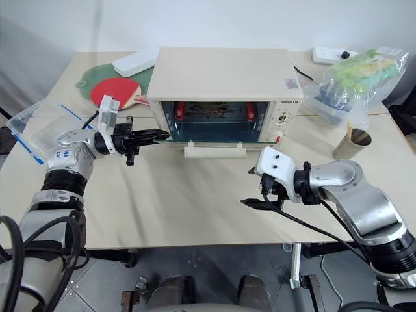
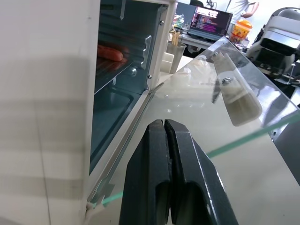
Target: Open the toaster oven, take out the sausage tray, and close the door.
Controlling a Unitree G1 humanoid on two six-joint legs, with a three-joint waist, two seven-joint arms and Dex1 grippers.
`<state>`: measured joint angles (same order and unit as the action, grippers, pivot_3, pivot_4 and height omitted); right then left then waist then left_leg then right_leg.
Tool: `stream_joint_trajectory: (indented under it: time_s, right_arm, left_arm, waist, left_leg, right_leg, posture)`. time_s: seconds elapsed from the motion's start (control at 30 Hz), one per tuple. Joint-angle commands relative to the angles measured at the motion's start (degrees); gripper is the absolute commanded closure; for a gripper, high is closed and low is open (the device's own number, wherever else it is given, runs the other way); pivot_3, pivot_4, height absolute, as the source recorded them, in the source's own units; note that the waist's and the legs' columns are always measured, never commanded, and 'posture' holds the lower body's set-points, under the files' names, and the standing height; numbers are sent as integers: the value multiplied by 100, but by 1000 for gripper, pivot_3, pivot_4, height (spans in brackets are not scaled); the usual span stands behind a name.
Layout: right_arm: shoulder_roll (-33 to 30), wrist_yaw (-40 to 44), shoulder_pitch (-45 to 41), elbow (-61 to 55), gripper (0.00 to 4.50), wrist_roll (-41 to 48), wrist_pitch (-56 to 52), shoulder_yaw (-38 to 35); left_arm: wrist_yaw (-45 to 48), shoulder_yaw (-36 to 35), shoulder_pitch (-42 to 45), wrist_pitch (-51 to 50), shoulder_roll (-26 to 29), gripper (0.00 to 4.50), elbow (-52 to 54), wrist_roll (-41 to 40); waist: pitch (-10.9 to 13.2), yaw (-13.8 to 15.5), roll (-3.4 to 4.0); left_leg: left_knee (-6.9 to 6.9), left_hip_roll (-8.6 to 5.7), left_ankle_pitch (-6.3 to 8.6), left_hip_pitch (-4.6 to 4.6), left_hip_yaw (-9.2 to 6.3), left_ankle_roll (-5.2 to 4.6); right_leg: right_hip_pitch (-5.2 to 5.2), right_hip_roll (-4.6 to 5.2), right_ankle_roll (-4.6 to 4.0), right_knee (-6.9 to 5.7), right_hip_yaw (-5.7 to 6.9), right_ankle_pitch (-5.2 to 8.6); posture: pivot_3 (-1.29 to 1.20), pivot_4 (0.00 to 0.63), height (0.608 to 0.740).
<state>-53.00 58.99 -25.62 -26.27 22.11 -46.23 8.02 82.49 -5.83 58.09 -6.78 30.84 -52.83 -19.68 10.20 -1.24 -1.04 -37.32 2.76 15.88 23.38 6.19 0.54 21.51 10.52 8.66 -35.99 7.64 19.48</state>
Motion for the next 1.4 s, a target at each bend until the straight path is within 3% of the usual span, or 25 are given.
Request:
stream_joint_trajectory:
  time_s: [0.03,0.27,0.4,0.6,0.73,0.97,1.13,1.23,1.4]
  right_arm:
    - [-897,621,697,-478,0,353,-63,-857]
    - [-1656,1364,1474,-837,0,1287,-295,-2732]
    - [-1698,1148,1166,-784,0,1639,-434,-2993]
    - [-965,25,-273,-859,0,1257,-207,-1576]
    - [-155,-921,-1078,-609,0,83,66,-110]
    - [1070,-2148,-1847,535,0,-1959,984,1428]
    - [1897,-2988,-2369,1728,0,-3222,1512,1994]
    - [2348,-3395,-2616,2681,0,-3652,1928,2052]
    - [2932,-4000,-3130,4347,0,-4393,2826,2288]
  left_arm:
    - [276,112,0,-21,61,4444,127,110]
    - [481,456,-171,130,83,4444,108,478]
    - [543,595,-190,347,70,4444,40,649]
    - [509,897,-213,733,-71,4444,-56,978]
    - [552,1062,-325,1081,-68,4444,-34,1179]
    - [346,1053,-790,1604,105,4444,264,1269]
    - [-14,330,-1325,1132,-76,4444,1191,389]
    - [-858,-528,-1743,725,-509,4444,1981,-524]
    - [-1484,-717,-2922,269,-644,4444,3457,-833]
  waist:
    - [1,75,1]
    - [8,146,-13]
    - [12,149,-21]
    - [12,119,-23]
    - [14,104,-26]
    - [14,89,-25]
    - [14,32,-24]
    - [15,-14,-23]
    - [14,-158,-23]
  left_leg:
    - [-1,-3,1,7,-1,-2]
    - [-29,-1,9,8,-2,-9]
    - [-40,2,12,10,-4,-11]
    - [-48,4,13,14,-6,-10]
    - [-59,4,15,33,-6,-10]
    - [-69,4,16,43,-6,-11]
    - [-71,4,16,40,-8,-11]
    - [-77,4,15,52,-24,-11]
    - [-75,0,14,68,-61,-9]
  right_leg:
    - [2,2,0,3,2,0]
    - [-5,1,3,-2,0,-1]
    - [-6,1,5,-3,-1,-3]
    - [-3,1,6,-9,-1,-3]
    - [12,1,6,-13,2,-3]
    - [20,1,6,-21,2,-3]
    - [20,2,6,-34,0,-3]
    - [25,2,5,-42,5,-3]
    - [26,1,6,-54,18,-3]
  posture:
    - [0,150,740]
    - [0,150,740]
    - [0,150,740]
    - [0,150,740]
    - [0,150,740]
    - [0,150,740]
    - [0,150,740]
    - [0,150,740]
    - [0,150,740]
